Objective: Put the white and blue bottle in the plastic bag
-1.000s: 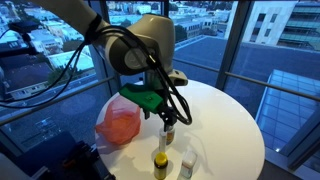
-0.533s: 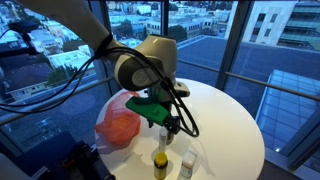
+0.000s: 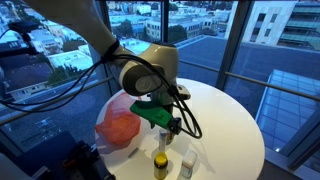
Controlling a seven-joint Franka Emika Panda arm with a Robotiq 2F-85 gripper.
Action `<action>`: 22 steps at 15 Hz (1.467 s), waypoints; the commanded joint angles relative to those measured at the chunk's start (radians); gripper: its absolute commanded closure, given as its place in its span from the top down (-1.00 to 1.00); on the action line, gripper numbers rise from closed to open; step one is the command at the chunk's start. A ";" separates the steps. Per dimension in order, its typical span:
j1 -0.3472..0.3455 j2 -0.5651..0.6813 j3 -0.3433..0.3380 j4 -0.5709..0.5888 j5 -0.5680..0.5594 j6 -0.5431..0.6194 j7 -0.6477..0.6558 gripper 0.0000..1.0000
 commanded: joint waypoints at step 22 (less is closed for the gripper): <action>0.005 -0.051 0.060 0.065 -0.015 -0.104 -0.002 -0.77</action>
